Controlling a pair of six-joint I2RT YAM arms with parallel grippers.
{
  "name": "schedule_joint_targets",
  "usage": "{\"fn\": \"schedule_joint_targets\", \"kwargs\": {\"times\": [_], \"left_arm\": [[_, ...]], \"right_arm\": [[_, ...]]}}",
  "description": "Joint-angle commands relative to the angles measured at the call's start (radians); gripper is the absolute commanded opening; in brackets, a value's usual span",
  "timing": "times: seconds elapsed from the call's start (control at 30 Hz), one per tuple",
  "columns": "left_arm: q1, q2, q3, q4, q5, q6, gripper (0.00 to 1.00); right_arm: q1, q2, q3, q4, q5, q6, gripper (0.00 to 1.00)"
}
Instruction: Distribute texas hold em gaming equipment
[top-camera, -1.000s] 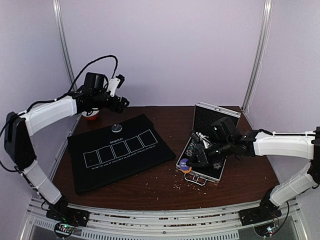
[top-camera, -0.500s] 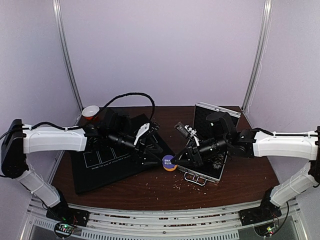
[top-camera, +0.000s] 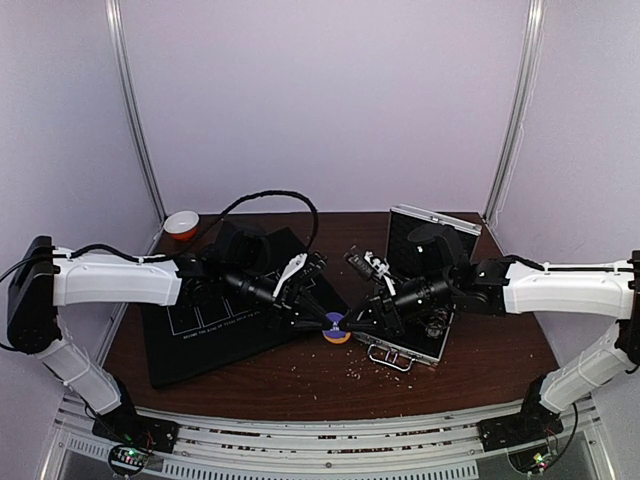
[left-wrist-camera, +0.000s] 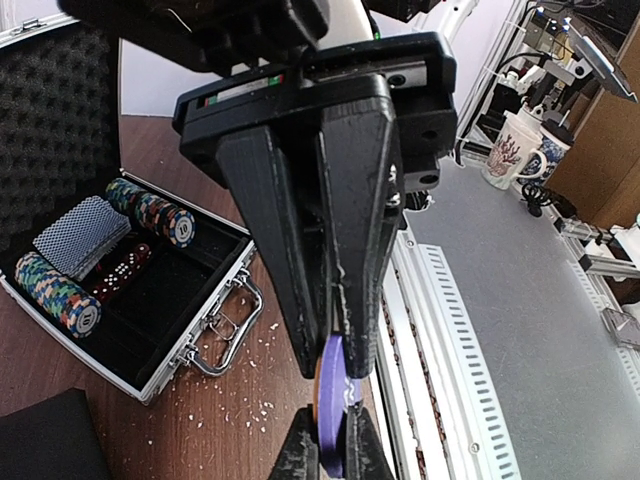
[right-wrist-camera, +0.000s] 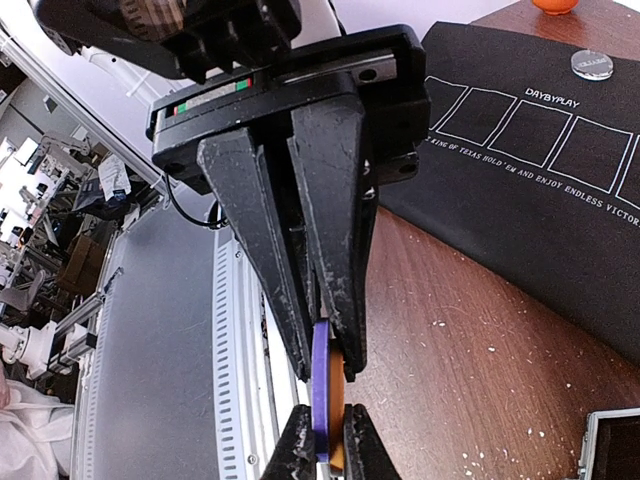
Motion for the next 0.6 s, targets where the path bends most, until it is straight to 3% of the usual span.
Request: {"fn": "schedule_joint_targets", "kwargs": {"times": [0.0,0.13,0.23,0.3,0.4,0.5,0.57], "left_arm": [[-0.007,0.008,0.017,0.046,0.019,0.036,0.0],[-0.009,0.012,0.018,0.051,0.037,0.023,0.0],[-0.008,0.027,0.026,0.024,0.037,0.033,0.17],[-0.008,0.036,0.033,0.009,0.025,0.036,0.18],[-0.009,0.038,0.035,0.007,0.025,0.036,0.16],[-0.009,0.03,0.035,0.016,0.015,0.036,0.0],[-0.009,0.016,0.021,0.048,0.0,0.02,0.0]], "right_arm": [[0.004,-0.008,0.024,0.038,-0.026,0.017,0.0],[0.005,-0.016,0.018,0.049,-0.019,0.015,0.0],[0.004,-0.014,0.021,0.05,-0.018,0.015,0.0],[0.005,-0.012,0.025,0.047,-0.021,0.014,0.0],[0.004,-0.015,0.027,0.045,-0.022,0.011,0.0],[0.004,-0.018,0.027,0.041,-0.02,0.008,0.0],[0.004,-0.017,0.025,0.037,-0.021,0.005,0.0]]}}
